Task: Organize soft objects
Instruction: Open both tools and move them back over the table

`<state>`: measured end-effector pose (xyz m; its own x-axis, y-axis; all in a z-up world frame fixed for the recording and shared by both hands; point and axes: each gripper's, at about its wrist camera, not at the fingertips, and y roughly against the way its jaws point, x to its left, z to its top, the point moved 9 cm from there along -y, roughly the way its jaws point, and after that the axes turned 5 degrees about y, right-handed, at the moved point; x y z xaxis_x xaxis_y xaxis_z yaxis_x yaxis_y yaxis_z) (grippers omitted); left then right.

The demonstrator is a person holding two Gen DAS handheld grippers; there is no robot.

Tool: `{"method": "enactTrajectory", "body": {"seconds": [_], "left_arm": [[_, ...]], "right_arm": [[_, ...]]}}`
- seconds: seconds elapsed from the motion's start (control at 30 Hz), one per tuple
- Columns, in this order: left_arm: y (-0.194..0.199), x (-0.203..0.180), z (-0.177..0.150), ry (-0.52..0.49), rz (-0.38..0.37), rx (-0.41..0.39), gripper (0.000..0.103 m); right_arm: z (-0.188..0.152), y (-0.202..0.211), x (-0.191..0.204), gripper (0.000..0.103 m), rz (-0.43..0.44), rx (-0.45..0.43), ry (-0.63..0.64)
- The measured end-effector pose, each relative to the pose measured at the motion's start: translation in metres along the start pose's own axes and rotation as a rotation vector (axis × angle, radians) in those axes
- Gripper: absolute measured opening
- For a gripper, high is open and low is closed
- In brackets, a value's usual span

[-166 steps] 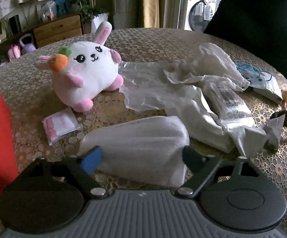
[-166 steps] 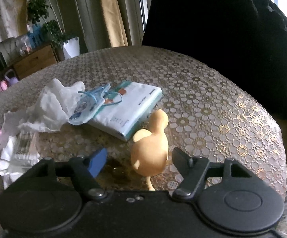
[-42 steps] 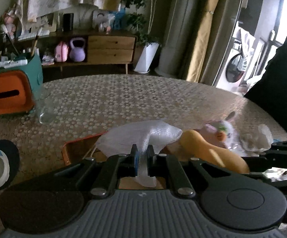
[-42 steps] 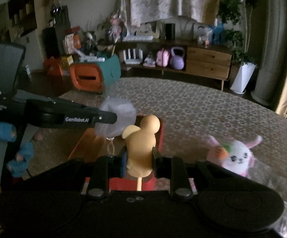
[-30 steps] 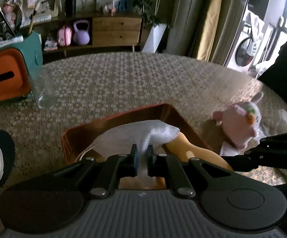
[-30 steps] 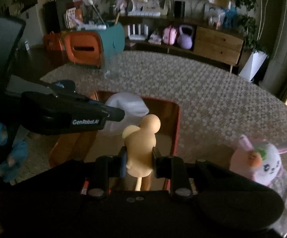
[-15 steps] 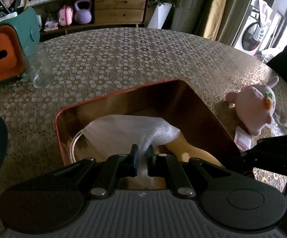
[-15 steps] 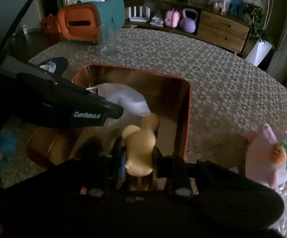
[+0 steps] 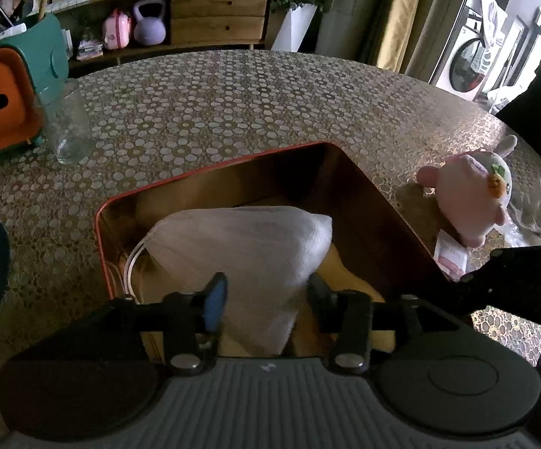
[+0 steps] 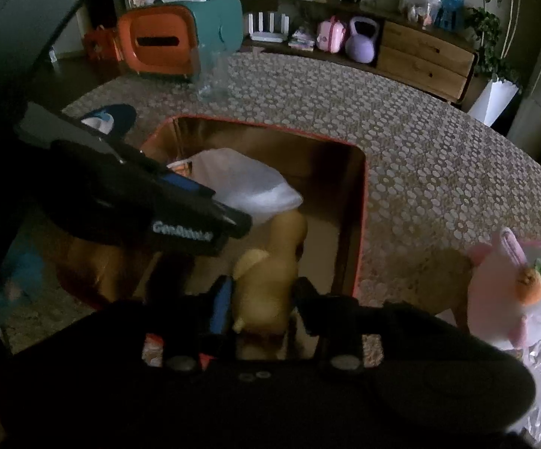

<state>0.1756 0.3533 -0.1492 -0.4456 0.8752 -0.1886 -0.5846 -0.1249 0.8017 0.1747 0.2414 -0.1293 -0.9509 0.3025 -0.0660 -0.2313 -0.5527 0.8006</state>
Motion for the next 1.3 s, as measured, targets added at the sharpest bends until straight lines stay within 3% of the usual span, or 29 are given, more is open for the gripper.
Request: {"method": "enactTrajectory", "body": {"seconds": [0.43, 0.73, 1.0, 1.1, 1.2, 1.3], "left_arm": [[0.059, -0.027, -0.003, -0.069, 0.004, -0.135, 0.065], [0.103, -0.08, -0.009, -0.121, -0.029, -0.229, 0.065], [0.122, -0.139, -0.021, -0.18, -0.101, -0.255, 0.066], [0.127, -0.161, -0.027, -0.196, -0.124, -0.269, 0.078], [0.129, -0.182, -0.032, -0.211, -0.15, -0.273, 0.081], [0.129, -0.202, -0.038, -0.221, -0.19, -0.276, 0.09]], "right_arm": [[-0.011, 0.066, -0.016, 0.063, 0.033, -0.128, -0.099], [-0.03, 0.134, -0.037, 0.069, 0.01, -0.248, -0.154], [-0.063, 0.189, -0.068, 0.074, -0.03, -0.316, -0.209], [-0.08, 0.205, -0.082, 0.077, -0.048, -0.334, -0.246], [-0.097, 0.22, -0.097, 0.083, -0.083, -0.348, -0.278], [-0.116, 0.233, -0.11, 0.087, -0.114, -0.35, -0.295]]}}
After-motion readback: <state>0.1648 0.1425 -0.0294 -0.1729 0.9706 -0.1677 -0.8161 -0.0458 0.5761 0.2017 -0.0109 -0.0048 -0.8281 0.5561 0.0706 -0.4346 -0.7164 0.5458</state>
